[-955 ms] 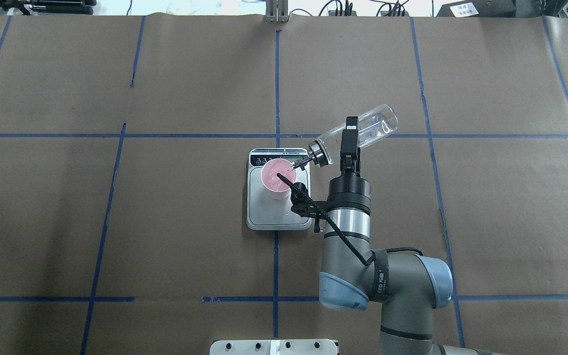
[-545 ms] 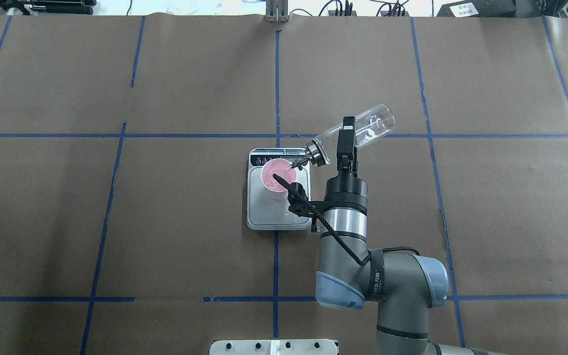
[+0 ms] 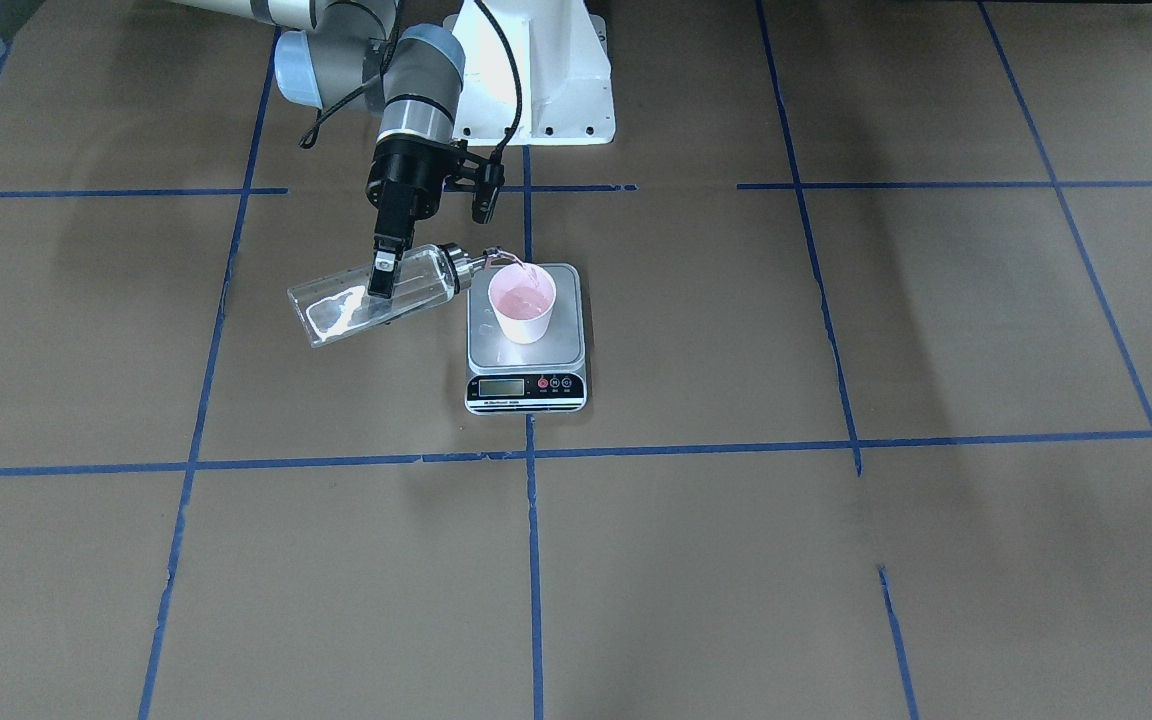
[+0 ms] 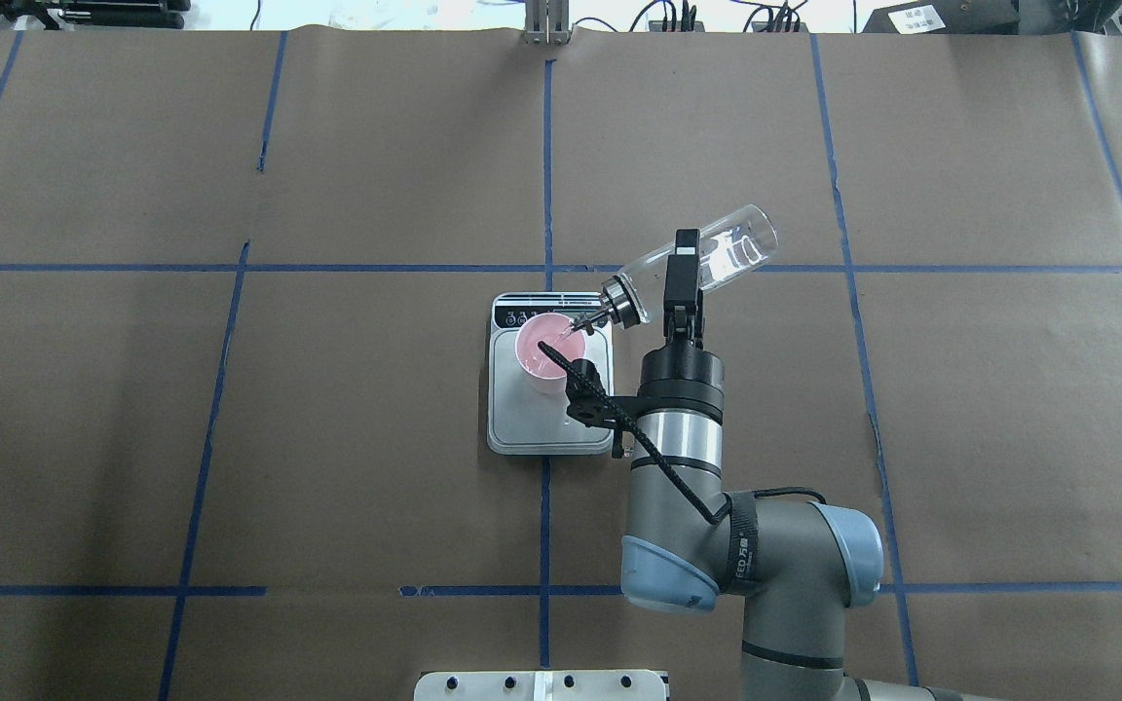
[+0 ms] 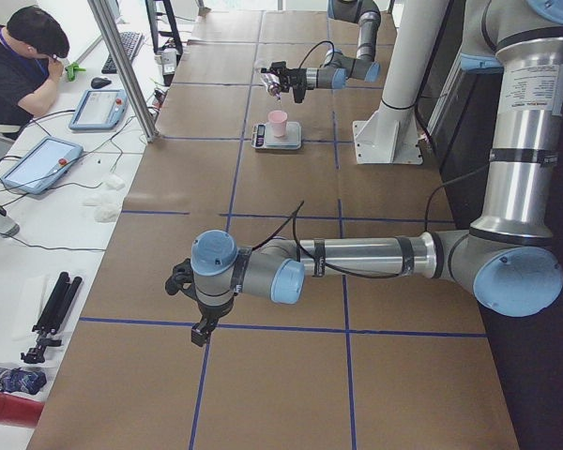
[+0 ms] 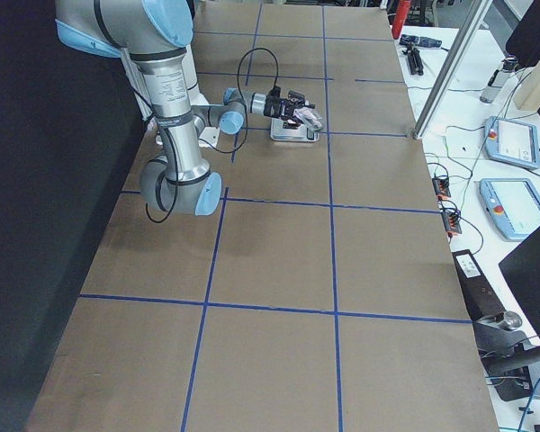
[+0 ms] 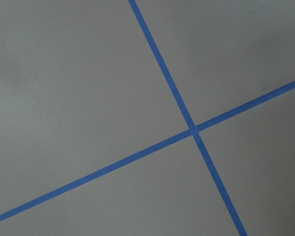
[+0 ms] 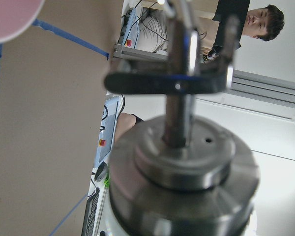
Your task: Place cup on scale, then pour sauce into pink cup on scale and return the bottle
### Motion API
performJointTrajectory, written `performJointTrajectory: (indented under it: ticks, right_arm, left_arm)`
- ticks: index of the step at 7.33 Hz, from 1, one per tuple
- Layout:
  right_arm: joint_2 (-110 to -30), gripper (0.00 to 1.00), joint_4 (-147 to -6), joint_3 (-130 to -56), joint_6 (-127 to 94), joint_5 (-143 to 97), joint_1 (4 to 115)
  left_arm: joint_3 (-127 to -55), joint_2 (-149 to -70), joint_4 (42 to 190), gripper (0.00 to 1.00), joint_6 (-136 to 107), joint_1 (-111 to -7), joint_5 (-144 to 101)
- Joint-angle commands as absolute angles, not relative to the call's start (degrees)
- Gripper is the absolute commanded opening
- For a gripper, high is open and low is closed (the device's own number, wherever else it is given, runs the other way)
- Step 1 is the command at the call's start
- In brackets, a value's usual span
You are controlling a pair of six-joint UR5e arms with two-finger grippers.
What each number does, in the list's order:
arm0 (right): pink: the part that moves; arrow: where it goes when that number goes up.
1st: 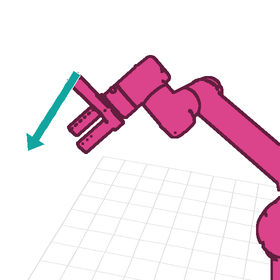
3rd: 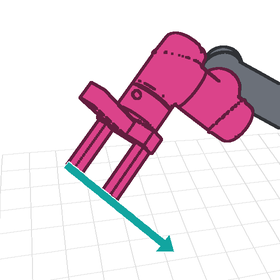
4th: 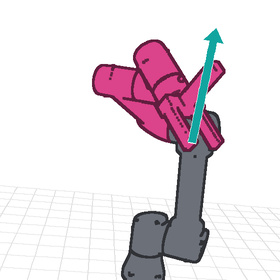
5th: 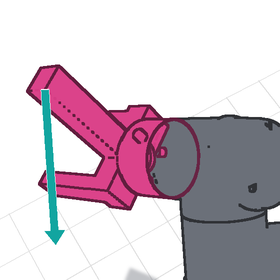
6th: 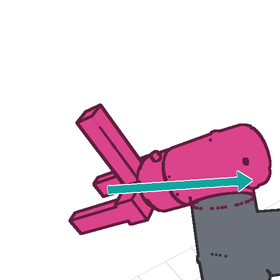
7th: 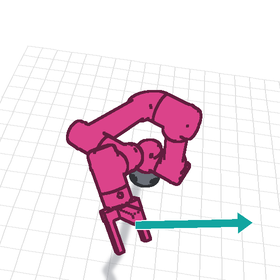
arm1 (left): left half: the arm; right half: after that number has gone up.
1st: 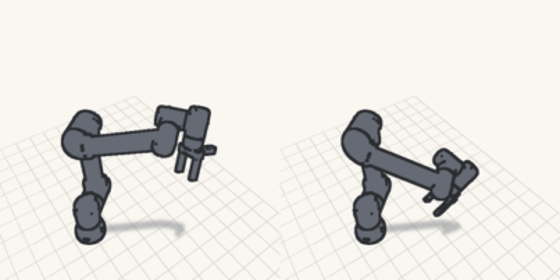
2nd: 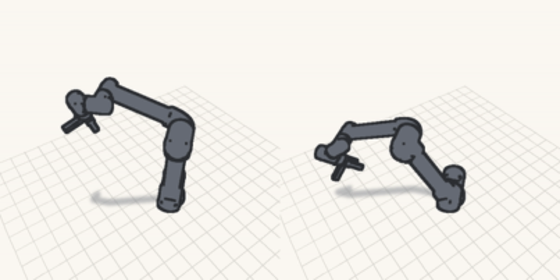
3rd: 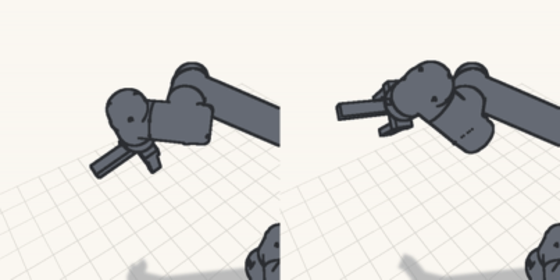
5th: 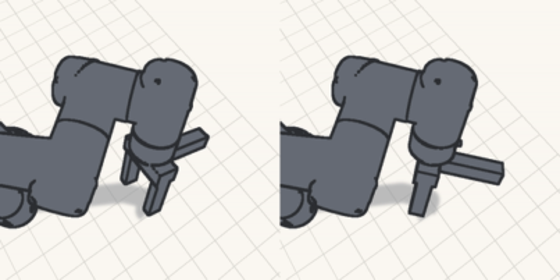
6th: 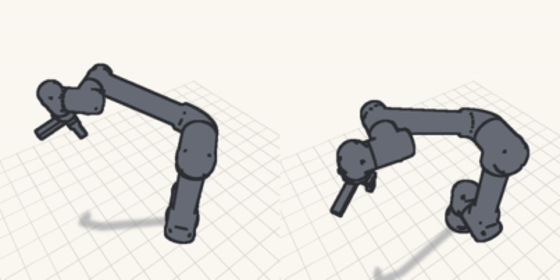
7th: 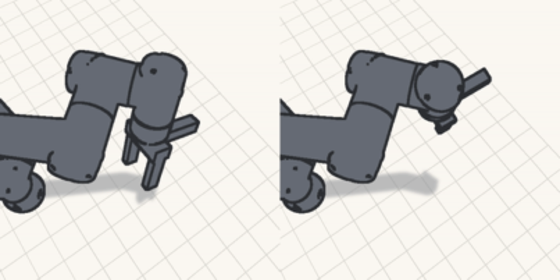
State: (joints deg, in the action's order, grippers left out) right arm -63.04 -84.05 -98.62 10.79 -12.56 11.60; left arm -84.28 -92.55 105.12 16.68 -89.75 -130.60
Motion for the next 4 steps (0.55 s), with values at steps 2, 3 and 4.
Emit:
performJointTrajectory:
  ticks: [2,3,4]
  right_arm:
    - [-63.11,0.0,-83.94,-98.61,10.11,-12.74,11.6]
    - [-63.11,0.0,-83.94,-98.61,10.11,-12.83,11.69]
    - [-63.11,0.0,-83.94,-98.61,10.02,-12.83,11.69]
  left_arm:
    - [-84.29,-92.64,105.12,1.0,16.61,-89.74,-130.61]
    - [-84.29,-92.64,105.12,1.0,16.52,-89.74,-130.61]
    - [-84.29,-92.64,105.12,1.0,16.52,-89.74,-130.61]
